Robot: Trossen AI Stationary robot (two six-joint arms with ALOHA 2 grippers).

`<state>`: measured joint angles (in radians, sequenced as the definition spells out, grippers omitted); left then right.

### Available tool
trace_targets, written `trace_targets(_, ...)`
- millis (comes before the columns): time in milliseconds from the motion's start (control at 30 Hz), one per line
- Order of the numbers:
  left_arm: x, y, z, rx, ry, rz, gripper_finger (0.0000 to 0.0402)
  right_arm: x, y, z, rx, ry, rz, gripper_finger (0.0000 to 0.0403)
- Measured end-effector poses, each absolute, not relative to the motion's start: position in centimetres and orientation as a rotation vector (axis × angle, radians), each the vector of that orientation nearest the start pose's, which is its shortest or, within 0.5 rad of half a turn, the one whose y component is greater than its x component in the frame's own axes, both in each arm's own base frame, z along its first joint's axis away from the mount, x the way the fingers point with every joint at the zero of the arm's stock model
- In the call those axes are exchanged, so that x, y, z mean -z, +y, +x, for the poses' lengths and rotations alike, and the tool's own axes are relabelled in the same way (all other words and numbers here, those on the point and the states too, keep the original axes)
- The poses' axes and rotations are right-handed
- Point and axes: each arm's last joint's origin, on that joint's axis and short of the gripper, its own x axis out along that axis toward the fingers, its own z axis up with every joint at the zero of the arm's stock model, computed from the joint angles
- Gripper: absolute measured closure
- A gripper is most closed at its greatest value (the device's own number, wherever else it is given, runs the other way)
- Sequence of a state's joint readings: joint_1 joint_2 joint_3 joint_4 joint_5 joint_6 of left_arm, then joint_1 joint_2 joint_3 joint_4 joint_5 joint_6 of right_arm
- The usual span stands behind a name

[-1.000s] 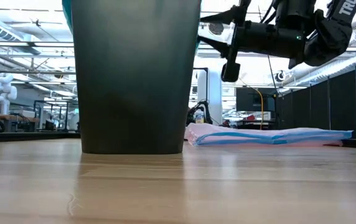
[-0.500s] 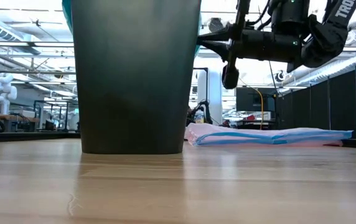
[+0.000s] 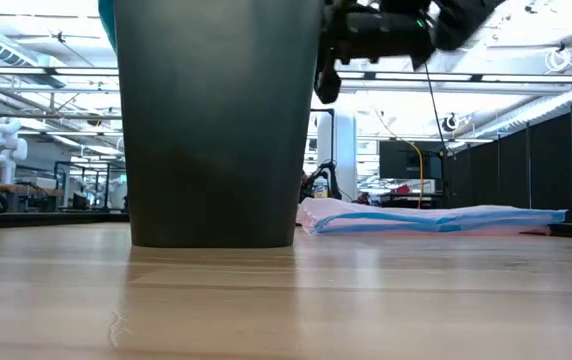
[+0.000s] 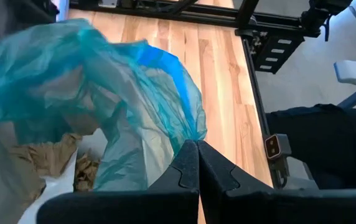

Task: Place trash/remove bag and relplace
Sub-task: Close the trash bag

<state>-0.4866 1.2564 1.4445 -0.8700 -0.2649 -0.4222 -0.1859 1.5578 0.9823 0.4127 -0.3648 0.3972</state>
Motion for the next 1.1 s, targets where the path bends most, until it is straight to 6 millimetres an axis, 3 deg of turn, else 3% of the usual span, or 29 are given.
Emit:
trace_targets(200, -39.7, -10.6, 21.6, 0.062, 0.689, -0.161, 0.0402, -31.6, -4.4, 35.2, -0.053, 0.471, 0.065, 0.0403)
trace_targets(333, -39.5, -10.4, 21.4, 0.026, 0.708, -0.137, 0.0402, -34.9, -3.7, 34.7, -0.035, 0.544, -0.141, 0.0403)
trace_targets(500, -39.4, -10.2, 21.4, -0.022, 0.697, -0.117, 0.0402, -37.1, -2.6, 33.9, -0.080, 0.618, -0.331, 0.0403)
trace_targets(800, -37.9, -9.4, 20.6, -0.239, 0.776, -0.122, 0.0402, -36.0, 0.2, 32.6, -0.226, 0.830, -0.407, 0.0403)
trace_targets(1100, -35.7, -9.4, 20.9, -0.273, 0.823, -0.118, 0.0402, -35.6, 1.6, 32.4, -0.040, 0.901, -0.359, 0.0400)
